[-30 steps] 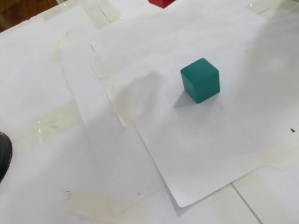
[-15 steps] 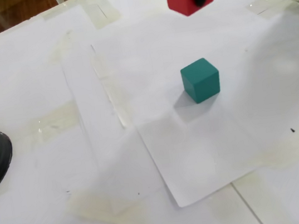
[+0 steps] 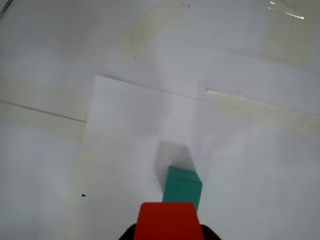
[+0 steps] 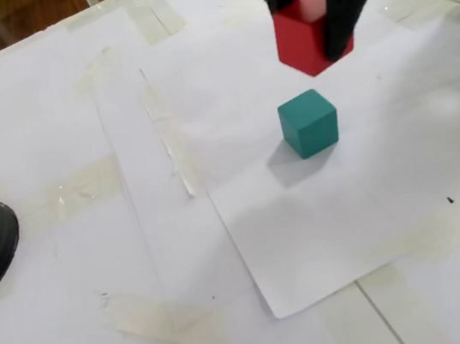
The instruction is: Put the red cube on the top of the blue cube.
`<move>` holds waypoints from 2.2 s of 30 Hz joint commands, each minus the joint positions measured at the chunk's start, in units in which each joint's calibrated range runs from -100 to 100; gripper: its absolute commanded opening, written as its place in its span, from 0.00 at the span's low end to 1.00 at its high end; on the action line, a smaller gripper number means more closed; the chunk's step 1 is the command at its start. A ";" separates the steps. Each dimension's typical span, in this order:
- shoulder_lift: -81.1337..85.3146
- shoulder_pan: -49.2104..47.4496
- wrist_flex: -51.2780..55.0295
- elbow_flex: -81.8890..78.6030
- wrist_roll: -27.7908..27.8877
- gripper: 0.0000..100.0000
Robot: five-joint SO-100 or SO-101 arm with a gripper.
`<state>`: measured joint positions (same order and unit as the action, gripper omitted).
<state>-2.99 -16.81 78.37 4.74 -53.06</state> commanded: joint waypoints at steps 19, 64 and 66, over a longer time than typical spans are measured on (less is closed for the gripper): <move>-5.68 1.90 -6.00 -2.61 1.47 0.12; -4.13 -0.07 -4.78 -3.61 -1.17 0.35; -3.87 -0.67 -4.62 -3.16 -1.22 0.37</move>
<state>-9.76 -16.01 71.70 -3.48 -53.36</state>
